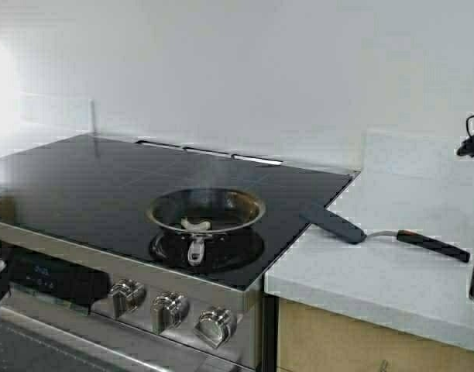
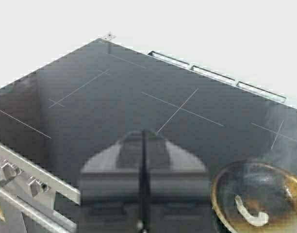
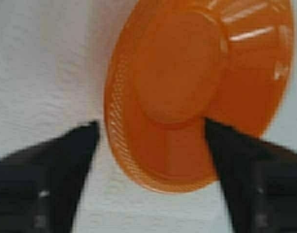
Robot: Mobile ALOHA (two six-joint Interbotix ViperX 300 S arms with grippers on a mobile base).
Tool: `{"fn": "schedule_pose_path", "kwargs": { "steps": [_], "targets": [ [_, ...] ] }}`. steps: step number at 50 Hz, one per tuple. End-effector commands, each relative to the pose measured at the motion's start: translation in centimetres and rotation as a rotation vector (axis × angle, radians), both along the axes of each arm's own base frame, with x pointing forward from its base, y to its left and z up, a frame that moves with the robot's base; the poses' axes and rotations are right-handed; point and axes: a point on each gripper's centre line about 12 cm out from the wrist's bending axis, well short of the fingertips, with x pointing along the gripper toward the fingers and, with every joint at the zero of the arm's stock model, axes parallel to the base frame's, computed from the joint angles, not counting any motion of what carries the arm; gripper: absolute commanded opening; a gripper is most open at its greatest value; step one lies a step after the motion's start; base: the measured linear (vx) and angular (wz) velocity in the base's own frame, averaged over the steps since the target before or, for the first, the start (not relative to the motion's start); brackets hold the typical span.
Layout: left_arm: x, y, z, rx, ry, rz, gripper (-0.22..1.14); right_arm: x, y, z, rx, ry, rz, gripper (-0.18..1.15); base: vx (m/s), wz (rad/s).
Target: Add oil to the pan and cook the shrimp and serve it
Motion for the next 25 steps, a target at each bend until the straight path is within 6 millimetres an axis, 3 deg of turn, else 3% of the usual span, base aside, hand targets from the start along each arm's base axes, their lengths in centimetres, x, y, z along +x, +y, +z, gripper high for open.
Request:
{"fn": "schedule_pose_path", "kwargs": {
  "steps": [1, 11, 25],
  "targets": [
    [0.3, 0.0, 0.8, 0.003, -0.018, 0.001, 0.03, 1.3, -0.1, 2.1, 0.028, -0.050, -0.008, 1.01, 0.00, 0.00],
    [0.3, 0.0, 0.7, 0.003, -0.017, 0.001, 0.03, 1.6, -0.7, 2.9, 0.072, -0.079, 0.051, 1.00, 0.00, 0.00],
    [0.3, 0.0, 0.7, 0.003, -0.017, 0.001, 0.03, 3.8, -1.0, 10.3, 0.105, -0.305, 0.065, 1.00, 0.00, 0.00]
  ]
}}
